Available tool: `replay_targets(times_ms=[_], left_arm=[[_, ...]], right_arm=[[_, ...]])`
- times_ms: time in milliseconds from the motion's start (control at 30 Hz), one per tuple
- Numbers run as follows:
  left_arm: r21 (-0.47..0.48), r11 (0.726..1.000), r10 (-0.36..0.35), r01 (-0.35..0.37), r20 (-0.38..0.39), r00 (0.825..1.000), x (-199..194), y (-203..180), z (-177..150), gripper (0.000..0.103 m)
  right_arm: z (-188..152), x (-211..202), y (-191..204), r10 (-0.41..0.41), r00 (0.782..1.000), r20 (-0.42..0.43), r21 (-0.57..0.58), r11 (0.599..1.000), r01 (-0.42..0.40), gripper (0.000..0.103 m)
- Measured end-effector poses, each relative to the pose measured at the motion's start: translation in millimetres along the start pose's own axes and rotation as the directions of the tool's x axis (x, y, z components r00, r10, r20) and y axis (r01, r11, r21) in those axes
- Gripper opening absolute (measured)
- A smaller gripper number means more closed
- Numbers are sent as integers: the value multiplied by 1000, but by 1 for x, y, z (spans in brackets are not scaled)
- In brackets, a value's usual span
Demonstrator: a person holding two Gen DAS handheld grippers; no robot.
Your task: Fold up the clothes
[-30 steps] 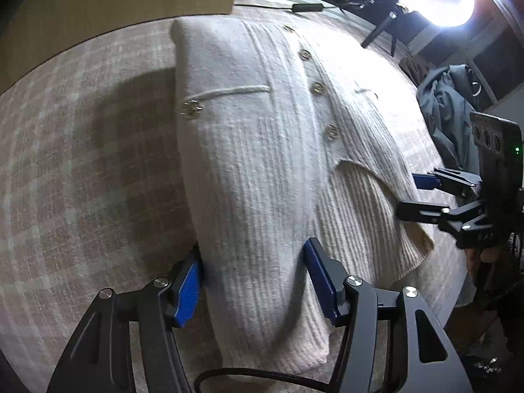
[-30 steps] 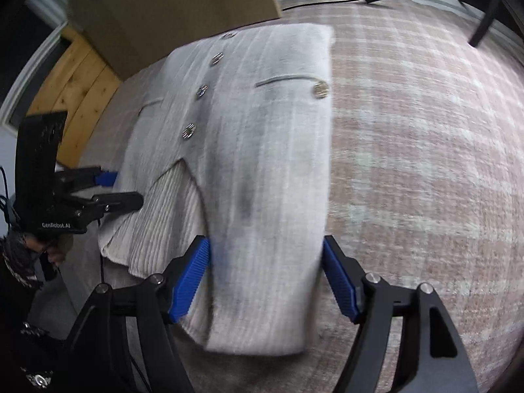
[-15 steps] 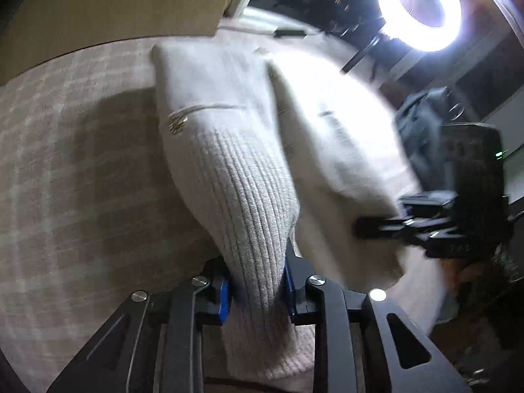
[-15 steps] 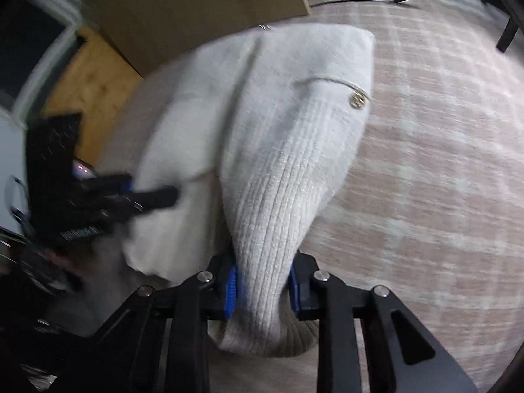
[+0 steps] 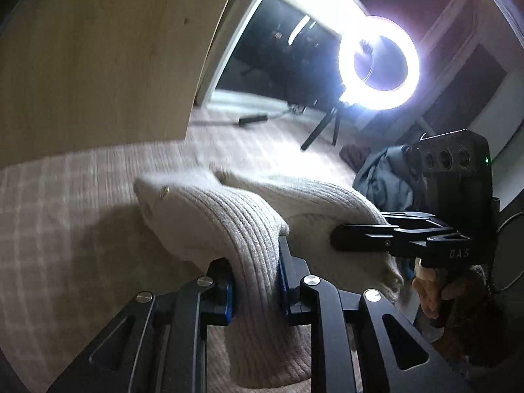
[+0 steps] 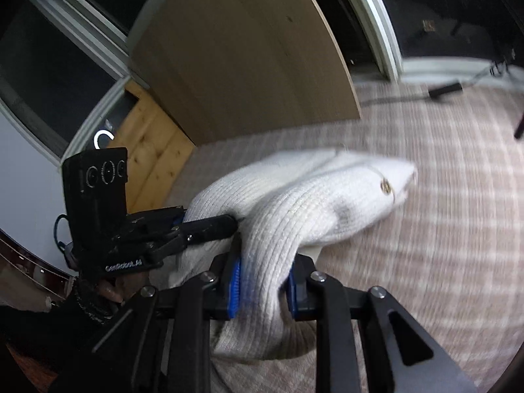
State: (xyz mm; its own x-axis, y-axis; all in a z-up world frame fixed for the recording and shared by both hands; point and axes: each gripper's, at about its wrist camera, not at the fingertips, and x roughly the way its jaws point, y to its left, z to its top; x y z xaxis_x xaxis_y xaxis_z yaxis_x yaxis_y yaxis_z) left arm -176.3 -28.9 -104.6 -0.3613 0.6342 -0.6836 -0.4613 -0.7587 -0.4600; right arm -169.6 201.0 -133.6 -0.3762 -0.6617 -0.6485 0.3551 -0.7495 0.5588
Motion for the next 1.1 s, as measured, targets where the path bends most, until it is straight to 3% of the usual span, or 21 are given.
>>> replay_targets(times_ms=[167, 267, 333, 467, 600, 767, 933, 1100], left_arm=[[31, 999, 19, -22, 79, 997, -35, 8, 21, 17], [40, 999, 32, -34, 48, 998, -38, 17, 19, 17], [55, 998, 29, -28, -9, 1000, -29, 22, 4, 17], [35, 999, 2, 0, -47, 999, -20, 26, -7, 17], [39, 999, -9, 12, -68, 998, -16, 24, -12, 17], [122, 992, 22, -17, -43, 999, -23, 5, 6, 18], [112, 993, 26, -21, -45, 999, -21, 9, 8, 18], [74, 997, 25, -16, -118, 993, -9, 22, -31, 19]], right_arm=[[47, -5, 23, 11, 999, 33, -78, 997, -8, 19], [56, 8, 30, -28, 999, -27, -105, 994, 25, 19], [45, 13, 29, -85, 994, -75, -121, 990, 76, 19], [18, 16, 6, -90, 986, -139, -28, 996, 87, 19], [12, 12, -9, -46, 992, -118, 64, 996, 54, 19], [27, -2, -4, -16, 997, -70, 102, 995, 23, 19], [28, -7, -5, -8, 998, -61, 123, 992, 16, 19], [-2, 0, -15, 1, 995, -103, 184, 983, 18, 21]])
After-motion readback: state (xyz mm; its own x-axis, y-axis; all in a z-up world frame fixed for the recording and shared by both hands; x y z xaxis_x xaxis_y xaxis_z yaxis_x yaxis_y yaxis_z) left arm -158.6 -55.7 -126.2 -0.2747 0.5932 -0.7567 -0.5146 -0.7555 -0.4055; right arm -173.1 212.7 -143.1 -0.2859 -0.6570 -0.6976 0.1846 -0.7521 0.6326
